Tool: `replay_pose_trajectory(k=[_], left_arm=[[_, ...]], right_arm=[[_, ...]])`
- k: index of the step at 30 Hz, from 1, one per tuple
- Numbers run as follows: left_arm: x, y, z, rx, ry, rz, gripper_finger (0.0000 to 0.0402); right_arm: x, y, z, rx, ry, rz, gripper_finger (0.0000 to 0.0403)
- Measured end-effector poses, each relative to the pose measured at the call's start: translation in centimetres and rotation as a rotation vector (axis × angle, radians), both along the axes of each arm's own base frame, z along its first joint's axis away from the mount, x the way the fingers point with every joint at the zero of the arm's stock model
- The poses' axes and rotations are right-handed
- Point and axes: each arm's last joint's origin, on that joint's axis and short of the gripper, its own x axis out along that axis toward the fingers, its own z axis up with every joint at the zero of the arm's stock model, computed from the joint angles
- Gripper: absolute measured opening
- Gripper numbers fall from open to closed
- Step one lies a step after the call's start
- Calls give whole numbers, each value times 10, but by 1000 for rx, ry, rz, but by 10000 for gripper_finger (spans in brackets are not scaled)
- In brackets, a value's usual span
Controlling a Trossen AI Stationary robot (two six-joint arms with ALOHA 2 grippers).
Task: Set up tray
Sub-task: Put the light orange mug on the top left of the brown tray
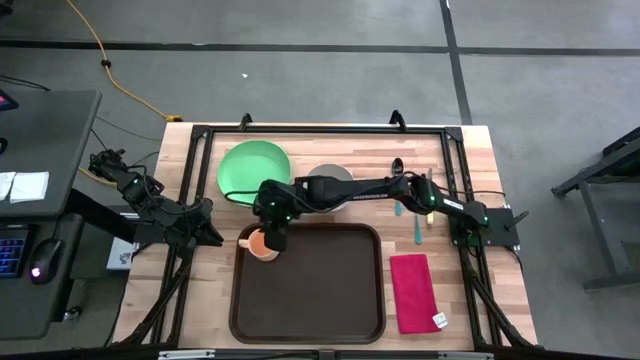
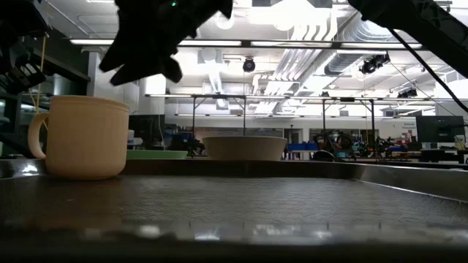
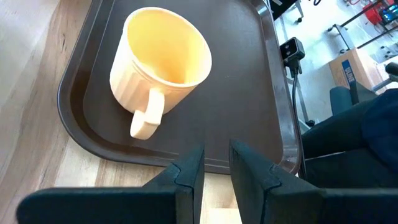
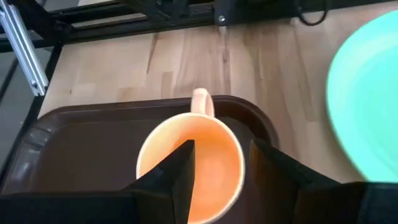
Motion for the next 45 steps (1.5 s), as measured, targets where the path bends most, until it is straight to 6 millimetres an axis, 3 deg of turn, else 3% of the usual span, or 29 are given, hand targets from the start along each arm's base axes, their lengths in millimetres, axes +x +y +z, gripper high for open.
replay_pose_trajectory(k=[5,20,27,36,45], left_arm=[[0,0,0,0,0,0,104],[0,0,0,-3,2,-5,104],[0,0,0,-5,3,-8,104],[0,0,0,-6,1,-7,104],[0,0,0,-8,2,-5,104]], right_arm=[[-8,0,4,-16,55,12,129],[-27,6,-9,3,303,-14,130],[-26,6,-16,4,318,-7,130],[-24,9,-54,46,342,6,130],[-16,9,-53,63,245,12,129]])
